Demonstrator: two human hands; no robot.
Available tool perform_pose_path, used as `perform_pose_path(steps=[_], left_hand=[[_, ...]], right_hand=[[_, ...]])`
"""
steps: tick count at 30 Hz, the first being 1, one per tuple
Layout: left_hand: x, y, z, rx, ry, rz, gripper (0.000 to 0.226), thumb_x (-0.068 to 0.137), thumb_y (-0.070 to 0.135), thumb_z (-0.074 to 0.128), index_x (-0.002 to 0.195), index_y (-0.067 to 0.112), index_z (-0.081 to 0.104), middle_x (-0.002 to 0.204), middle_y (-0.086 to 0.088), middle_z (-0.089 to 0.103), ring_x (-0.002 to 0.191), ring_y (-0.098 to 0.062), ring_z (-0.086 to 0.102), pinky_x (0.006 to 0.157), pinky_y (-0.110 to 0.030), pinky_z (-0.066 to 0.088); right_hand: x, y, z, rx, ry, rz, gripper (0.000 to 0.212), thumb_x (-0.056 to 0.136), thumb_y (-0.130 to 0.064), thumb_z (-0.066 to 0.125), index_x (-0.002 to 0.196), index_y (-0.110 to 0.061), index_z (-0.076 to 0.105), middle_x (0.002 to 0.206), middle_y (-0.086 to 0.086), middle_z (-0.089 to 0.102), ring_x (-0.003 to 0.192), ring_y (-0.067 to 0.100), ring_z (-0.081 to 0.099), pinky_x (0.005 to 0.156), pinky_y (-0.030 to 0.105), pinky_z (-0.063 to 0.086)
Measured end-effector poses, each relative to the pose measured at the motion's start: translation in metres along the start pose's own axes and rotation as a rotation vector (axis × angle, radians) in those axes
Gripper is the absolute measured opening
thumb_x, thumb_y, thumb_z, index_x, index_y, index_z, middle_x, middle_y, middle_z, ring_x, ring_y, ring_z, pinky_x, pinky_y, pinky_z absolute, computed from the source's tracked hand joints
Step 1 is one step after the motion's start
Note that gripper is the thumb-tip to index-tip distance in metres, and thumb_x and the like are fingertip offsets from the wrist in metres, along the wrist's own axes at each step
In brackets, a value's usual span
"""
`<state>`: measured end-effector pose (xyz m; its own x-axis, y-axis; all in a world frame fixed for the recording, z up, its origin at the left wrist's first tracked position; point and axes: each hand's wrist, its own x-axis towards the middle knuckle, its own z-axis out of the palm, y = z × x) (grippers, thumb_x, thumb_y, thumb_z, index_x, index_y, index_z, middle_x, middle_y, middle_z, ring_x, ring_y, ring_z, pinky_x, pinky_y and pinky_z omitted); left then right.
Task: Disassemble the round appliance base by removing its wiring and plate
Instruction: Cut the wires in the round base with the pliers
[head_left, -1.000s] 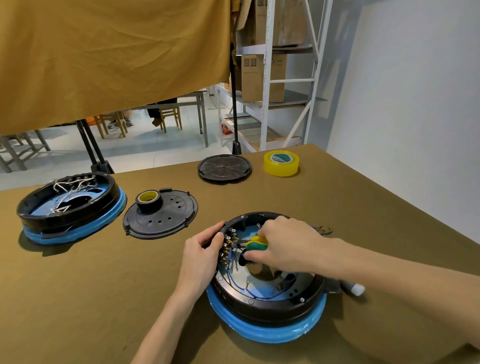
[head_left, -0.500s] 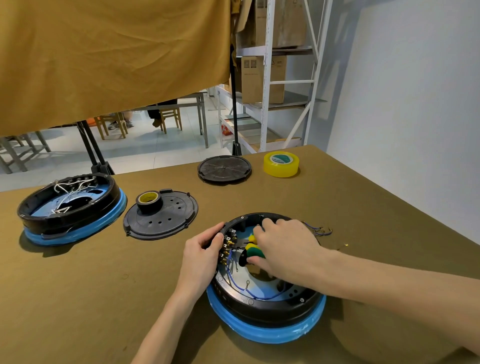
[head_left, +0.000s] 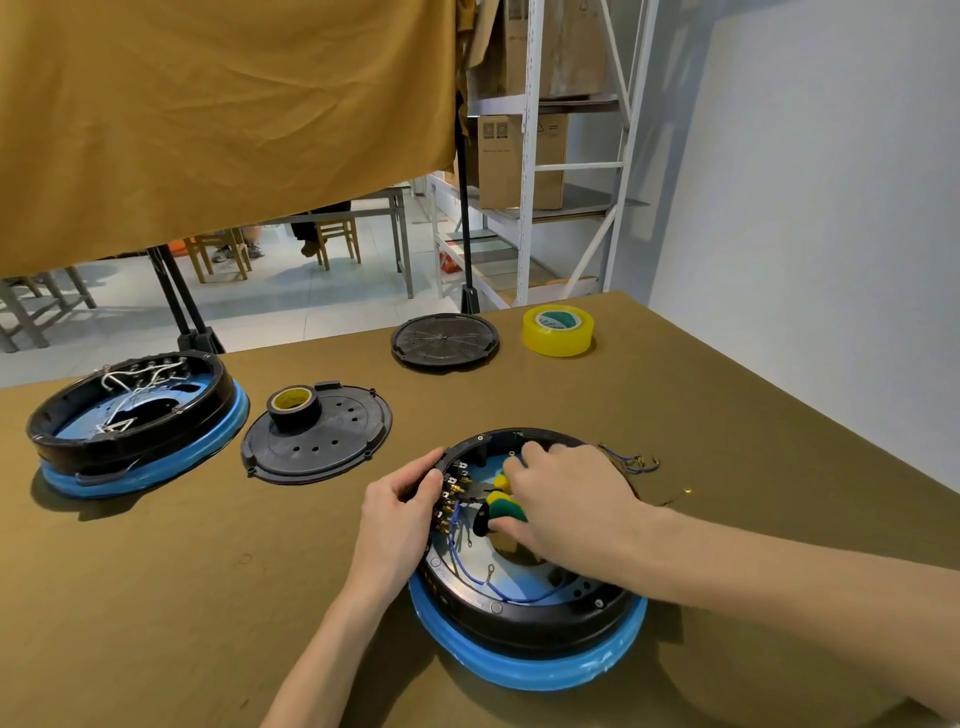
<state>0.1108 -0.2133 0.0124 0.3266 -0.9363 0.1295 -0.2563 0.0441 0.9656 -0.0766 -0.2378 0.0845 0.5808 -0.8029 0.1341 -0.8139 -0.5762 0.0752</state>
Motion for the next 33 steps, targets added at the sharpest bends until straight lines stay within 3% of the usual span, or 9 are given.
perform_pose_path(steps=[4,7,13,18,20,23,28,30,33], left_hand=[[-0.0004,0.0002,0.0,-0.01,-0.003,-0.004,0.033,0.104,0.019,0.056,0.135,0.027,0.066,0.124,0.015,0.068,0.109,0.01,0.059,0.081,-0.008,0.049],[0.0001,0.0003,-0.0004,-0.019,0.003,-0.002,0.033,0.104,0.019,0.057,0.134,0.025,0.067,0.125,0.011,0.069,0.11,0.008,0.061,0.079,-0.006,0.05],[0.0004,0.0003,-0.0003,-0.024,-0.002,-0.012,0.031,0.104,0.019,0.057,0.132,0.027,0.068,0.119,0.017,0.069,0.1,0.021,0.059,0.075,-0.001,0.048],[-0.0013,0.001,-0.0007,-0.014,0.002,-0.003,0.032,0.104,0.02,0.057,0.133,0.027,0.068,0.125,0.012,0.068,0.113,0.005,0.06,0.086,-0.009,0.048],[-0.0018,0.0015,-0.001,-0.018,0.002,-0.003,0.032,0.104,0.02,0.057,0.134,0.027,0.067,0.126,0.012,0.068,0.112,0.007,0.059,0.085,-0.007,0.048],[-0.0027,0.0029,-0.0007,-0.012,0.0,0.001,0.032,0.104,0.02,0.057,0.134,0.026,0.067,0.128,0.011,0.067,0.118,0.0,0.059,0.094,-0.016,0.048],[-0.0025,0.0044,-0.0006,-0.013,0.005,0.0,0.032,0.104,0.019,0.057,0.133,0.025,0.068,0.123,0.013,0.069,0.109,0.011,0.061,0.082,-0.006,0.048],[-0.0027,0.0048,-0.0004,-0.008,0.0,-0.001,0.032,0.104,0.02,0.057,0.134,0.025,0.068,0.126,0.011,0.068,0.115,0.004,0.061,0.089,-0.012,0.05],[-0.003,0.0051,-0.0002,-0.016,-0.003,-0.002,0.032,0.104,0.02,0.057,0.134,0.026,0.068,0.126,0.012,0.068,0.114,0.004,0.06,0.083,-0.008,0.049]], right_hand=[[0.0028,0.0073,-0.0032,0.132,-0.145,0.07,0.059,0.09,-0.073,0.052,0.103,-0.018,0.064,0.097,0.003,0.064,0.085,0.022,0.063,0.071,0.037,0.052],[0.0017,0.0035,0.0002,0.083,-0.096,0.055,0.059,0.091,-0.073,0.05,0.107,-0.018,0.064,0.099,0.003,0.064,0.083,0.021,0.06,0.071,0.036,0.048],[-0.0004,0.001,0.0016,0.08,-0.09,0.1,0.056,0.09,-0.076,0.049,0.1,-0.022,0.06,0.092,0.001,0.059,0.083,0.024,0.061,0.066,0.035,0.041],[-0.0005,0.0009,0.0035,0.089,-0.085,0.102,0.056,0.089,-0.076,0.05,0.098,-0.022,0.06,0.089,-0.001,0.056,0.081,0.022,0.059,0.067,0.035,0.042],[-0.0015,-0.0003,0.0039,0.076,-0.095,0.098,0.054,0.09,-0.076,0.049,0.096,-0.023,0.056,0.09,0.0,0.056,0.08,0.023,0.056,0.068,0.035,0.041],[-0.0006,0.0011,0.0031,0.089,-0.098,0.098,0.054,0.089,-0.076,0.05,0.094,-0.022,0.056,0.087,-0.001,0.055,0.079,0.023,0.056,0.067,0.034,0.041],[0.0003,-0.0003,0.0012,0.086,-0.102,0.091,0.056,0.09,-0.074,0.051,0.099,-0.02,0.06,0.094,0.004,0.06,0.088,0.028,0.062,0.07,0.035,0.041],[0.0015,0.0011,-0.0002,0.103,-0.108,0.108,0.054,0.089,-0.074,0.052,0.098,-0.021,0.059,0.092,0.002,0.059,0.087,0.027,0.062,0.069,0.035,0.041],[0.0017,0.0004,-0.0022,0.1,-0.122,0.107,0.055,0.089,-0.075,0.052,0.097,-0.021,0.059,0.089,0.0,0.058,0.085,0.025,0.061,0.068,0.035,0.043]])
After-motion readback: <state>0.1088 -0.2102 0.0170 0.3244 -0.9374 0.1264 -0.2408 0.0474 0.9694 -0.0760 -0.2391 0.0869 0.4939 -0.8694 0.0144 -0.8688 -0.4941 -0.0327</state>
